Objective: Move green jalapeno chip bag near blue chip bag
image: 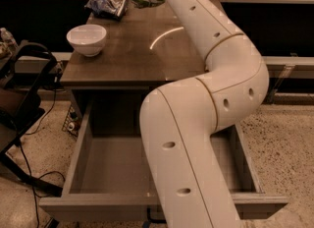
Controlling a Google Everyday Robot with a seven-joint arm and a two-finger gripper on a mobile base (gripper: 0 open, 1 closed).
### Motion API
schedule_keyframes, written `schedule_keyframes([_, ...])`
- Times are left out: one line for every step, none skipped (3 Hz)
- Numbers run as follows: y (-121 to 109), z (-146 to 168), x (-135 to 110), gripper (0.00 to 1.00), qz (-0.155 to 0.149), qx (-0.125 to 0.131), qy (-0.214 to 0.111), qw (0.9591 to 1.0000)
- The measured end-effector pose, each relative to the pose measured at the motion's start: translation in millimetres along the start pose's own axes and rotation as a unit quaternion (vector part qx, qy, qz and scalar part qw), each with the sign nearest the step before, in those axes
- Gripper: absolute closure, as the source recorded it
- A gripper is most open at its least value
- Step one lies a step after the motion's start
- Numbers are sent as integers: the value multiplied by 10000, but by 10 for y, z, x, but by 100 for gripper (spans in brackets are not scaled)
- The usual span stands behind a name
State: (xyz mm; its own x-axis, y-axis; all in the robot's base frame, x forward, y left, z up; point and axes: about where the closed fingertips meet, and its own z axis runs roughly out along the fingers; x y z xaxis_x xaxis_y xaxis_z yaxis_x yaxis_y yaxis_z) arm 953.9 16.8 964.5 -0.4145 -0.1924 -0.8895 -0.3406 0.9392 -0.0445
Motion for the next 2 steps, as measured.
schedule_keyframes([-372, 50, 134, 100, 51, 240, 32, 9997])
schedule_keyframes([-585, 30, 230, 100, 23, 335, 100, 9994])
